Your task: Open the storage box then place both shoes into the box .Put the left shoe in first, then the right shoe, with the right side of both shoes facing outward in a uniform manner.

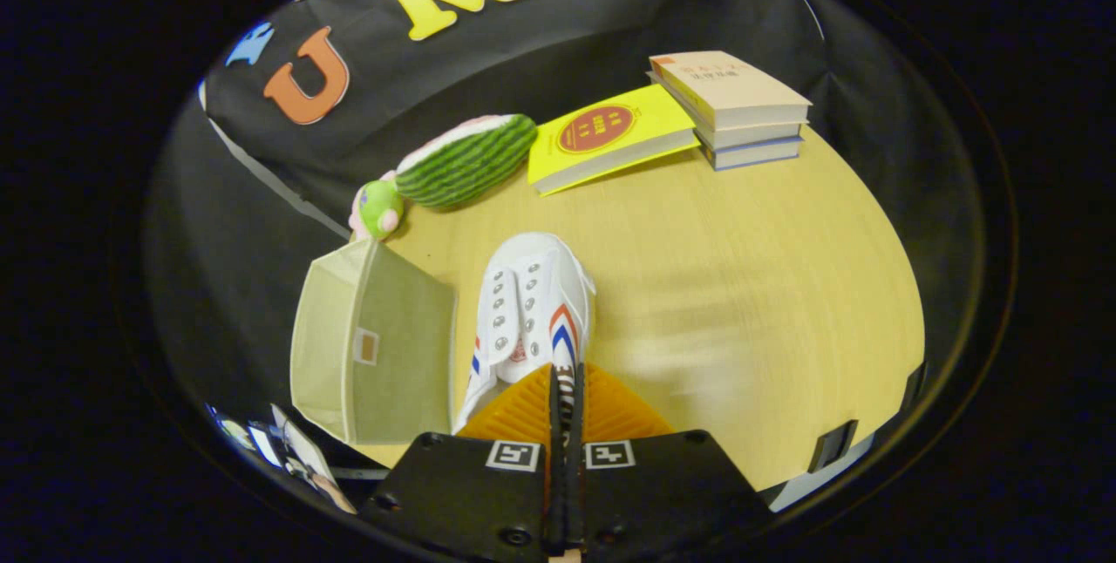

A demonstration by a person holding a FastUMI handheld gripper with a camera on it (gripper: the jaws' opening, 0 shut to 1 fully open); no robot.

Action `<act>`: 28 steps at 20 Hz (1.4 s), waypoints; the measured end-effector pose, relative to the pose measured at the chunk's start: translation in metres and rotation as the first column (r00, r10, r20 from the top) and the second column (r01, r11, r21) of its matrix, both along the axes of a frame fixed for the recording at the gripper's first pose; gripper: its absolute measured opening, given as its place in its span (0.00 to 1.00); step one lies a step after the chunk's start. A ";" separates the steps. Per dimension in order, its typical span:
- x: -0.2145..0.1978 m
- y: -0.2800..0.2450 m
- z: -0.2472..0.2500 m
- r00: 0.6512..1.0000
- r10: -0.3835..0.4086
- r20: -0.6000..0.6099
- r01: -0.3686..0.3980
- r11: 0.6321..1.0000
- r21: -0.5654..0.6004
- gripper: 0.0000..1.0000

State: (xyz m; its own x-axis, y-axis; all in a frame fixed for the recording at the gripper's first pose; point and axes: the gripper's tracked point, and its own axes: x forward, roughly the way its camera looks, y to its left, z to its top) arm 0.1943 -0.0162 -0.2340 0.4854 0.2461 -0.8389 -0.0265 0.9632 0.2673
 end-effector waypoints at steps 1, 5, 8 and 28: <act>-0.002 0.014 0.012 1.000 -0.001 0.018 0.001 1.000 0.009 0.06; -0.019 0.078 0.050 0.999 -0.013 0.039 0.008 0.992 0.125 0.06; -0.025 0.118 0.066 0.998 0.020 0.064 -0.030 0.988 0.150 0.05; -0.018 0.239 0.022 0.952 -0.136 0.275 0.112 0.989 0.100 0.05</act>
